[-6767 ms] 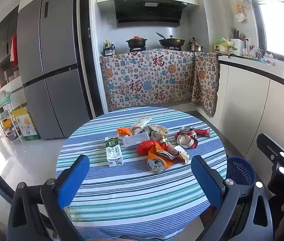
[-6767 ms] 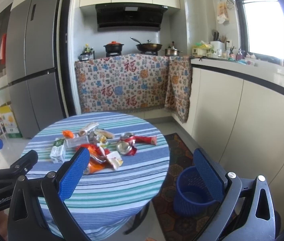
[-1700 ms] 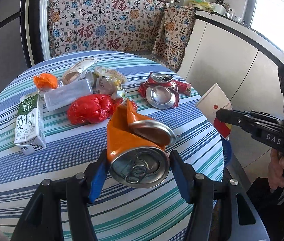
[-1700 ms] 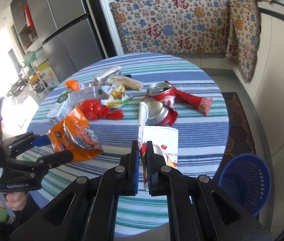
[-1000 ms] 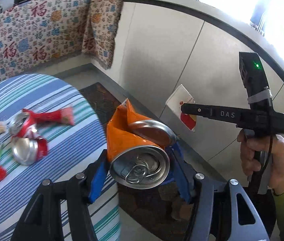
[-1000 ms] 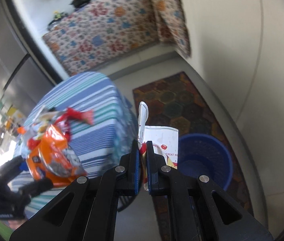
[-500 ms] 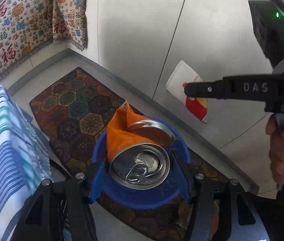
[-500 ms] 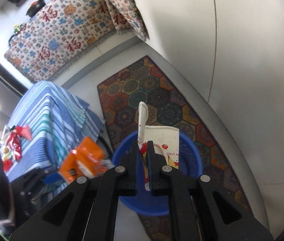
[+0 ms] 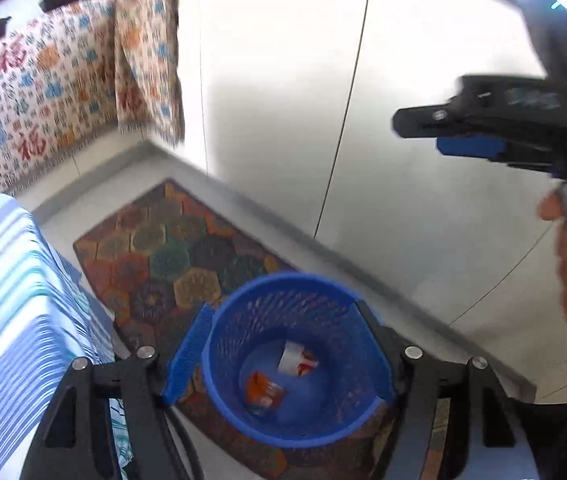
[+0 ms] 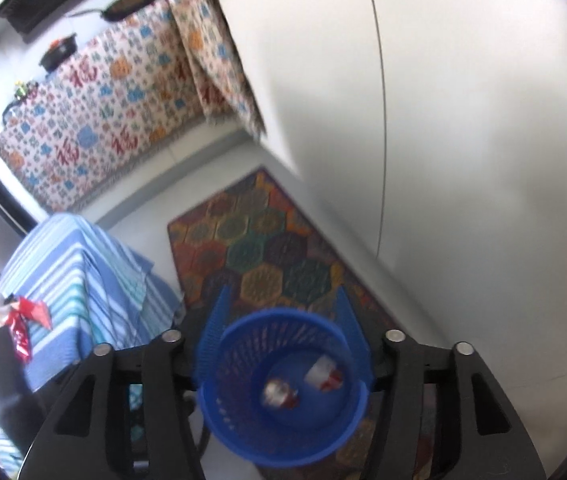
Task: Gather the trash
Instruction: 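Carry both items to the blue wastebasket and open both grippers, then move both tools back over the table toward the remaining trash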
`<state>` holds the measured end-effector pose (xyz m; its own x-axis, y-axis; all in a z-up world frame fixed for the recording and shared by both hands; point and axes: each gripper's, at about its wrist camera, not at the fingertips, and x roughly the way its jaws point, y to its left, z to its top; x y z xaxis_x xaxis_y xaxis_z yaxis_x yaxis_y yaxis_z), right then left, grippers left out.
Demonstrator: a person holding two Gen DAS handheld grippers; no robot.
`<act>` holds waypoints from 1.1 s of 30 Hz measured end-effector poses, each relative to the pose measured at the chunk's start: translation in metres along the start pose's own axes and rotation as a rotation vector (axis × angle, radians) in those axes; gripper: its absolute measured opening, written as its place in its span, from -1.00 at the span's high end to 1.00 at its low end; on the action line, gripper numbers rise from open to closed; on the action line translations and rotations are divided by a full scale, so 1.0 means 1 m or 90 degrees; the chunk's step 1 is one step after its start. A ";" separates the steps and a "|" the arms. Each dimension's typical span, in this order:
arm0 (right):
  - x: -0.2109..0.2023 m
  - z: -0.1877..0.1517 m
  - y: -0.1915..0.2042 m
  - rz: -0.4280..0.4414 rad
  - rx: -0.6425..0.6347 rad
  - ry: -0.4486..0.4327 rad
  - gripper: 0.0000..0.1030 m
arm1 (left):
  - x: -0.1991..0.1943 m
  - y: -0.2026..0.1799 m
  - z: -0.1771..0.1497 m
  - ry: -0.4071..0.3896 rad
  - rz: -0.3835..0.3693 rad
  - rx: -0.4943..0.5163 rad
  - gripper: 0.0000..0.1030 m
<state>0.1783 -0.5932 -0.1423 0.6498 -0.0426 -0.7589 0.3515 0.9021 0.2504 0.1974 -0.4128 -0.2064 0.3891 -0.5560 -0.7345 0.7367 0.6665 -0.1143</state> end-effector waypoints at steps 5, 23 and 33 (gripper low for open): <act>-0.031 0.004 0.018 -0.028 -0.028 -0.091 -0.58 | -0.056 0.011 -0.012 0.003 -0.044 -0.038 -0.40; -0.053 -0.069 0.197 0.149 -0.277 -0.114 -0.76 | -0.244 0.139 -0.141 -0.026 0.185 -0.221 -0.73; -0.014 -0.145 0.277 0.267 -0.404 0.042 -0.76 | -0.299 0.214 -0.211 -0.002 0.344 -0.299 -0.73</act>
<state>0.1685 -0.2801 -0.1495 0.5946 0.3657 -0.7161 -0.3837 0.9117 0.1470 0.1219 0.0015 -0.1522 0.6350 -0.0888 -0.7674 0.1248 0.9921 -0.0115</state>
